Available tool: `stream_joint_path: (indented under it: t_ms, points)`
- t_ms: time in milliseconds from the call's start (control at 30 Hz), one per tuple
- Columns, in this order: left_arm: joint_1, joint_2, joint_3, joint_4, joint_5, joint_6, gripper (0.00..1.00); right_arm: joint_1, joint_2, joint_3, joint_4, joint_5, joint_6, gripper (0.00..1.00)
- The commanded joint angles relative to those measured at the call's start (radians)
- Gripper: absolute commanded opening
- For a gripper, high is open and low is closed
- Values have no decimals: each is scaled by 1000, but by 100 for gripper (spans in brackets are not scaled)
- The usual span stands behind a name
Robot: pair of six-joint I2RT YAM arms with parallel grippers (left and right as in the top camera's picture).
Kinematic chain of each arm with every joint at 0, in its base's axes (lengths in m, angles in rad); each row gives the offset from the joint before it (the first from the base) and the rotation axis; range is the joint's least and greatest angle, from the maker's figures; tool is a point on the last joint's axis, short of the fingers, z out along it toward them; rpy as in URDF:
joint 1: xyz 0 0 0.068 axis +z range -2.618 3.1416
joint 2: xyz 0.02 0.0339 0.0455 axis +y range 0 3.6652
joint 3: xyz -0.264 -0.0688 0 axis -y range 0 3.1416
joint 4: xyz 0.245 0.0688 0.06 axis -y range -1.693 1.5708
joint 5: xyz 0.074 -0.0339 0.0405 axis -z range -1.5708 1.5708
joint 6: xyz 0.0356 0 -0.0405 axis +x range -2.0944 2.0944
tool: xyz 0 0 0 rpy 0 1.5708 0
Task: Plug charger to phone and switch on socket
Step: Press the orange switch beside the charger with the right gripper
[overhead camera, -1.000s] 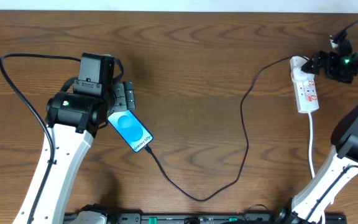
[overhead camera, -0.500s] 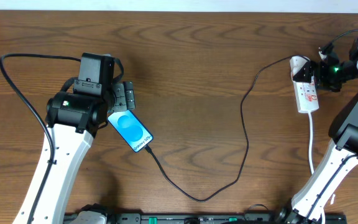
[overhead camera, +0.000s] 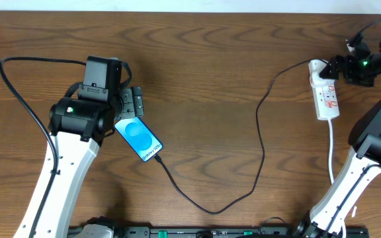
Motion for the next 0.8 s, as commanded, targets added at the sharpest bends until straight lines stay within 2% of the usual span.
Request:
stream_joint_path:
  t_ms: [0,400,767]
  points:
    - [-1,2,19,0,-11,13,92,18,0,6,-6,-98,-15,99]
    - [-1,2,19,0,-11,13,92,90,0,-1,-21,-78,61,99]
    - [-1,2,19,0,-11,13,92,91,0,-2,-56,-60,123,99]
